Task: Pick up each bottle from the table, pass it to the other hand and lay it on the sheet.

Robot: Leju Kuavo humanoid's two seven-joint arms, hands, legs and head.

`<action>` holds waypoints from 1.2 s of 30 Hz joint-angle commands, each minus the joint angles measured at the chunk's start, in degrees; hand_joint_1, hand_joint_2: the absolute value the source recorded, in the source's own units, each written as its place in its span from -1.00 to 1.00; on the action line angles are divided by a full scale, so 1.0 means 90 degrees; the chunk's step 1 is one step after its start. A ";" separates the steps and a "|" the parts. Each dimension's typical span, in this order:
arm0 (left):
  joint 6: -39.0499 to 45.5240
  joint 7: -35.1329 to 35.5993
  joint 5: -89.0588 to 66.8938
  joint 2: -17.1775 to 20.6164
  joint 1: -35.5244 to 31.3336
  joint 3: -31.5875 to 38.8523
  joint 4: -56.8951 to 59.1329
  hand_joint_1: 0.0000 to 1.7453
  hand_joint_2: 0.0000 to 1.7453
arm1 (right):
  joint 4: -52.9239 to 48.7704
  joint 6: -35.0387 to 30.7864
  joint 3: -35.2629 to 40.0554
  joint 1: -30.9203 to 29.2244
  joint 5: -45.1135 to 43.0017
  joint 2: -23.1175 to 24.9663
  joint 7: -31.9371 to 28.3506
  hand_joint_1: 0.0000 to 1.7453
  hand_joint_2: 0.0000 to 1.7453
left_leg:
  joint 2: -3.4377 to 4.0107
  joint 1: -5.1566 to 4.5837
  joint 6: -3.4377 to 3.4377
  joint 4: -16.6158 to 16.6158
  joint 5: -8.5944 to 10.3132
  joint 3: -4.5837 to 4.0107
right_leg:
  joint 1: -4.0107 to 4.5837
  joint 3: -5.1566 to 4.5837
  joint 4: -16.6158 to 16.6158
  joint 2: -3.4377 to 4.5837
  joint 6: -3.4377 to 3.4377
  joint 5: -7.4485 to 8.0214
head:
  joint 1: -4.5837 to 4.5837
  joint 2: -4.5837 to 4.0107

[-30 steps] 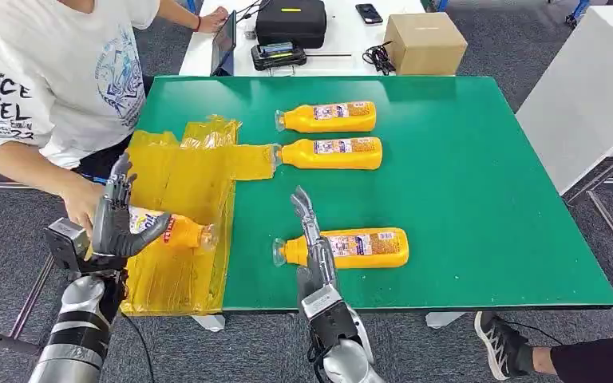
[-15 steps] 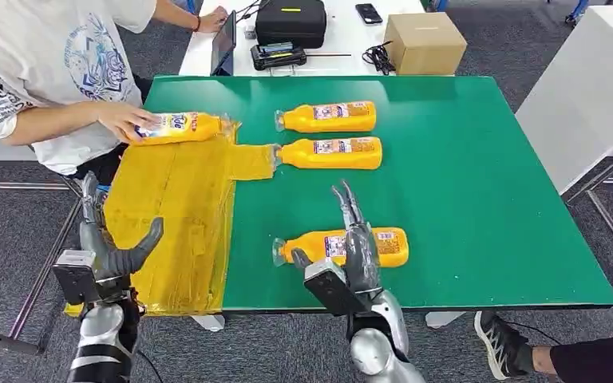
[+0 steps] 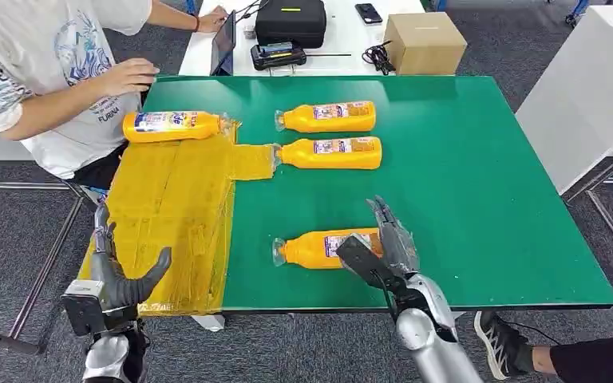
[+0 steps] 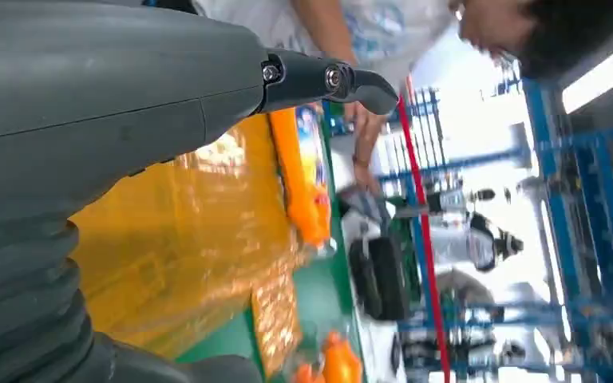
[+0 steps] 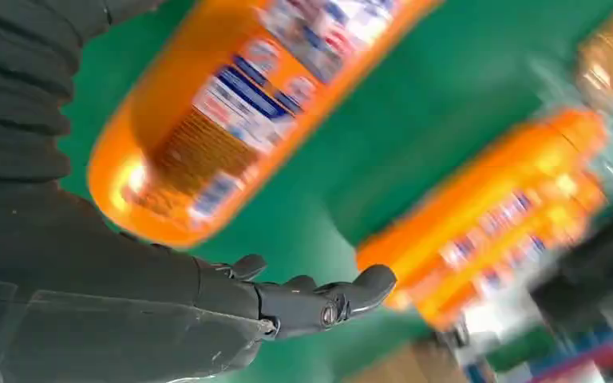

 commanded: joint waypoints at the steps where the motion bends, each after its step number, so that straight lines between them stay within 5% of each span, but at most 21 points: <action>1: -0.0113 -0.0119 -0.0067 0.0123 -0.0391 -0.0294 0.0987 -1.00 1.00 | 0.1364 0.0791 0.0212 -0.0746 -0.0585 -0.0838 -0.0223 -1.00 1.00 | -0.0002 0.0004 -0.0007 -0.0006 0.0000 0.0020 | 0.0005 0.0023 -0.0010 -0.0005 -0.0010 0.0000 | 0.0000 0.0000; 36: -0.0510 -0.0119 0.0049 0.0069 -0.1006 -0.0560 0.2046 -1.00 1.00 | 0.3047 0.1957 0.2567 -0.3119 -0.0870 -0.1130 -0.0156 -1.00 1.00 | 0.0031 0.0021 -0.0013 0.0017 -0.0020 0.0041 | 0.0024 0.0042 0.0003 0.0021 -0.0022 -0.0010 | -0.0002 0.0000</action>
